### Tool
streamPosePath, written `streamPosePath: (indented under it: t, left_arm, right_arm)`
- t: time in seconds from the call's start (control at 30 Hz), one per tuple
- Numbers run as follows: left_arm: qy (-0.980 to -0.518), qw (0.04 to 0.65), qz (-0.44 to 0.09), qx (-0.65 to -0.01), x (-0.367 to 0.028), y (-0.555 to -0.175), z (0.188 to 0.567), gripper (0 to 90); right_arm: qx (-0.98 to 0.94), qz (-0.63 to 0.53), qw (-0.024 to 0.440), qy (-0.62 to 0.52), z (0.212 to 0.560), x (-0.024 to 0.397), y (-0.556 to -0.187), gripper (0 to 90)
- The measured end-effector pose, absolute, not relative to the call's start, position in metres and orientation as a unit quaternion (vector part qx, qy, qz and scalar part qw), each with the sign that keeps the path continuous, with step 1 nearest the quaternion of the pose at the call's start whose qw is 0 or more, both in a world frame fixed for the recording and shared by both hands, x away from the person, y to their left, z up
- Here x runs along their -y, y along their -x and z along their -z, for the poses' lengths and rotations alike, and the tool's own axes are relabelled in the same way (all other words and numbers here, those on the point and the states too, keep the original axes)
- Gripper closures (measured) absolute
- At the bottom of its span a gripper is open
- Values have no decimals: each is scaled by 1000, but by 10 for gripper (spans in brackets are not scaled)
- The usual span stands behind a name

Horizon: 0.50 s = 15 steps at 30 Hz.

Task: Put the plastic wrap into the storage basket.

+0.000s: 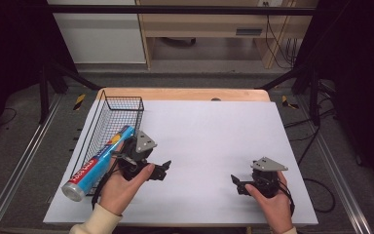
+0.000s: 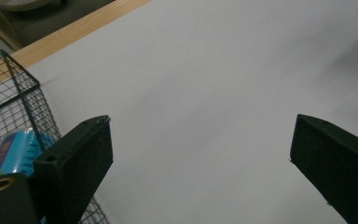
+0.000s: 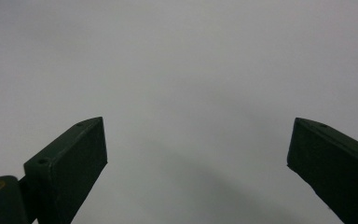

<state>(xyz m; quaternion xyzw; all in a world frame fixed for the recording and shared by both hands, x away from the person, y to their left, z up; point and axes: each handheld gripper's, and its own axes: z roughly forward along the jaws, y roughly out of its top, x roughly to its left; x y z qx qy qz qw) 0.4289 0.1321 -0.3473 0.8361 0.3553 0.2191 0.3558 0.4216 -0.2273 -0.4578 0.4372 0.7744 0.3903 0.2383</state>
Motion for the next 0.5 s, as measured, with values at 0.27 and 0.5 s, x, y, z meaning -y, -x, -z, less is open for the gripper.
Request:
streamPosePath:
  t: [0.27, 0.5]
  left_arm:
    - [-844, 360, -213, -335, -110, -433, 370, 59]
    - [-847, 363, -219, -320, -97, -442, 393, 66]
  right_arm:
    - [-774, -388, 241, -439, 458, 227, -422, 53]
    - [-775, -382, 247, -438, 458, 227, -422, 55]
